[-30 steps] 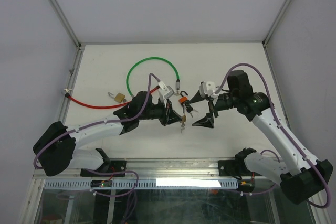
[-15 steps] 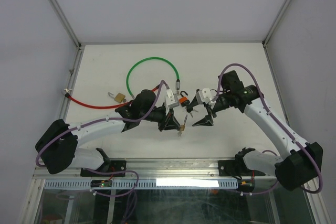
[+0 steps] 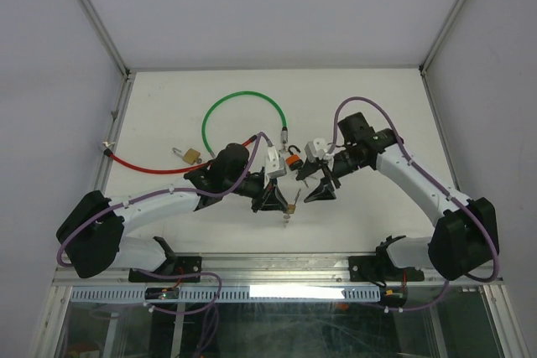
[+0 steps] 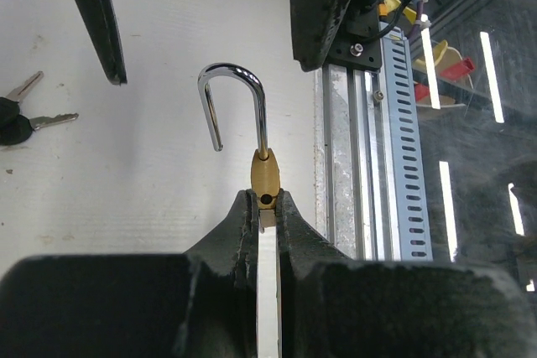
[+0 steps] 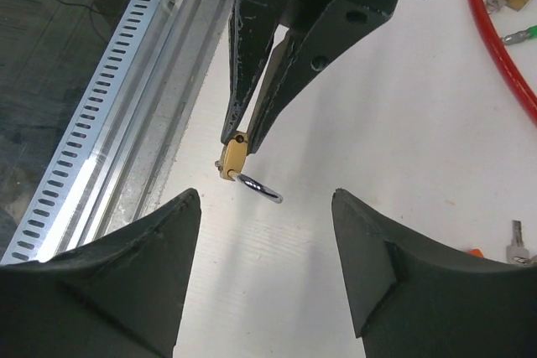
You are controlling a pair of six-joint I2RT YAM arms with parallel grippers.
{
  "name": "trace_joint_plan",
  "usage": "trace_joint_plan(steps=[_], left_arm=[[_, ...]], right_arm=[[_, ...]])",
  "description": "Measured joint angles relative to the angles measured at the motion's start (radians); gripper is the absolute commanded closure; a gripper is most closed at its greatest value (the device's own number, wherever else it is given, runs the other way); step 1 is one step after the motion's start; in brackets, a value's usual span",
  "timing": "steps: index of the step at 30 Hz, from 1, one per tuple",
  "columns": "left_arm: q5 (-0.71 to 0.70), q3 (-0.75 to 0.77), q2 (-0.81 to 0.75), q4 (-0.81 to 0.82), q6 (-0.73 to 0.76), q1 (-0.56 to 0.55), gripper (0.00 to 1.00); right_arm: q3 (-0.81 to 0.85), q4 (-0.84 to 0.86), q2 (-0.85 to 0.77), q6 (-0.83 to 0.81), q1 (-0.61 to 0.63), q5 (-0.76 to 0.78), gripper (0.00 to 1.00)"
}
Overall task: Lock with the key
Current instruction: Adjust the lock.
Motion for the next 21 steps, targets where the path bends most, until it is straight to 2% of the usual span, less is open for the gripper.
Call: trace_joint_plan(steps=[21], left_arm=[[0.014, 0.000, 0.000, 0.002, 0.007, 0.000, 1.00]], right_arm=[[0.000, -0.076, 0.087, -0.049, 0.029, -0.028, 0.63]])
